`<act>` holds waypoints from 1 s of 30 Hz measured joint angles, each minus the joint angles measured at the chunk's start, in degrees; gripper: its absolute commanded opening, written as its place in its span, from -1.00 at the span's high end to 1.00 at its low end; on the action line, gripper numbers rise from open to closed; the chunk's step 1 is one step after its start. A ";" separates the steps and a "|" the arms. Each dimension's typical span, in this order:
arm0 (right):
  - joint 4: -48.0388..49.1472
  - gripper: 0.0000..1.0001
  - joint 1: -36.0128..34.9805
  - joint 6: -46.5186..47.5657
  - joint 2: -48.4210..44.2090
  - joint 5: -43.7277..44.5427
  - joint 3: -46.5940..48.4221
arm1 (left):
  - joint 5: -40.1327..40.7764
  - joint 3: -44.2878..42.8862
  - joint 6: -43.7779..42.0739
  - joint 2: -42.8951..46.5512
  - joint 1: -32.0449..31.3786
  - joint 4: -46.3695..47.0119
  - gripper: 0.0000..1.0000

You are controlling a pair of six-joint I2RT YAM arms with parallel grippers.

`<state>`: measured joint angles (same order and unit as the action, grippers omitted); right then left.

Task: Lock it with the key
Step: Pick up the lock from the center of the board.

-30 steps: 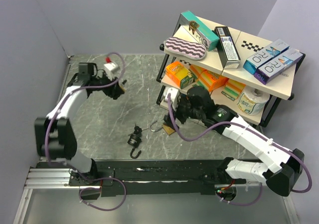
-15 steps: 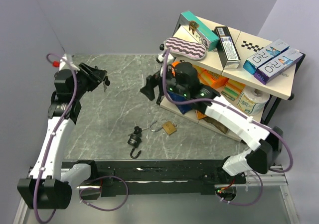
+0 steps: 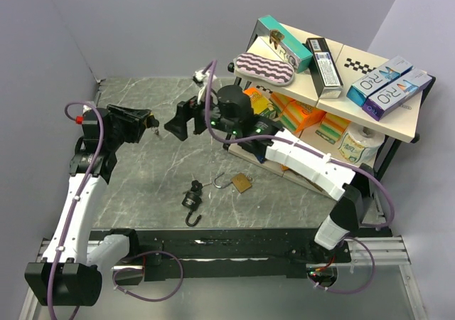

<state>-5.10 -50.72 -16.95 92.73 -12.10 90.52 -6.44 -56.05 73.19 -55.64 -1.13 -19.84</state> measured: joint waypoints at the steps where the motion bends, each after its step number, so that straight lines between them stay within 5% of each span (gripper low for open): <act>1: -0.04 -0.97 -0.70 0.13 0.57 0.57 0.90 | 0.02 0.20 0.70 0.00 0.00 -0.57 0.98; 21: 4.79 -0.75 -9.01 5.92 13.38 20.68 7.61 | -4.39 0.22 7.50 -0.48 -0.09 -0.50 0.94; 30: 10.10 -0.32 -9.92 9.62 17.18 24.98 8.63 | -5.75 0.22 7.89 -0.46 -0.09 -0.63 0.95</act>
<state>4.99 -60.64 -7.33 109.91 12.88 99.15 -12.19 -55.83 81.08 -56.10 -1.21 -20.47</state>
